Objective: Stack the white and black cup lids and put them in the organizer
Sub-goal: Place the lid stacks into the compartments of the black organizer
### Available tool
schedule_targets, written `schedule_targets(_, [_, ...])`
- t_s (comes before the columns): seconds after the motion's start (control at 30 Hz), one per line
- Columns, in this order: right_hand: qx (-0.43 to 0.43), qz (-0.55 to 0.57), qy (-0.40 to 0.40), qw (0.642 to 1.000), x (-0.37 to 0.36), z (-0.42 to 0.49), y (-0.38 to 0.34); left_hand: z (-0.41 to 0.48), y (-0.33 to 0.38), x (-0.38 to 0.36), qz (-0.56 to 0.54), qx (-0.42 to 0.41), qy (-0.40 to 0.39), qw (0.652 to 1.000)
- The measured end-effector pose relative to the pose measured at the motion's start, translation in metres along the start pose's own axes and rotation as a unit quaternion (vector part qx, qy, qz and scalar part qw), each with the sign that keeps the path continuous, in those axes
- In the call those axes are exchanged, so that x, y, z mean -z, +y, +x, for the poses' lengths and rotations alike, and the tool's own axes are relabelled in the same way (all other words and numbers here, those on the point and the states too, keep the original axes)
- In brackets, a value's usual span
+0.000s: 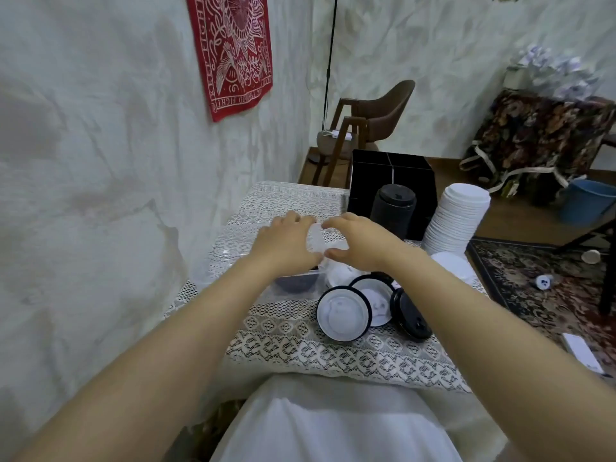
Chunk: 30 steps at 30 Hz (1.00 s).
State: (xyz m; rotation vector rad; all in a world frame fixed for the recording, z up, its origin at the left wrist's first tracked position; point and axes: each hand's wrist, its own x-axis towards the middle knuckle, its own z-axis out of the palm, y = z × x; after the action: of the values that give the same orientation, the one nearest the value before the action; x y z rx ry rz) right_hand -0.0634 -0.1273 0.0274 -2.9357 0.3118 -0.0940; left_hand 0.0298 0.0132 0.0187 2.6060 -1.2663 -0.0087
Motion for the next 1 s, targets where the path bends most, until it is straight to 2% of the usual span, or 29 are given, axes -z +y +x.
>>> schedule_targets(0.13, [0.011, 0.016, -0.037, 0.999, -0.015, 0.035, -0.025, -0.001, -0.045, 0.002, -0.008, 0.071, -0.052, 0.996])
schedule_targets(0.27, [0.011, 0.007, -0.112, 0.994, -0.036, 0.067, -0.046, -0.013, -0.073, -0.007, 0.004, 0.096, -0.095, 0.991])
schedule_targets(0.5, [-0.024, -0.021, -0.236, 0.971, -0.060, 0.094, -0.056, -0.039, -0.091, -0.013, -0.056, 0.048, -0.140, 0.987])
schedule_targets(0.6, [-0.032, -0.018, -0.256, 0.966, -0.062, 0.097, -0.060, -0.044, -0.092, -0.015, -0.002, 0.013, -0.139, 0.990])
schedule_targets(0.7, [-0.032, -0.029, -0.258, 0.965, -0.063, 0.096, -0.065, -0.046, -0.093, -0.018, 0.052, -0.012, -0.115, 0.992])
schedule_targets(0.8, [-0.029, -0.027, -0.234, 0.971, -0.064, 0.096, -0.066, -0.047, -0.093, -0.019, 0.059, -0.020, -0.104, 0.993])
schedule_targets(1.0, [-0.011, -0.011, -0.121, 0.993, -0.034, 0.089, -0.059, -0.046, -0.093, -0.020, 0.059, -0.024, -0.096, 0.993])
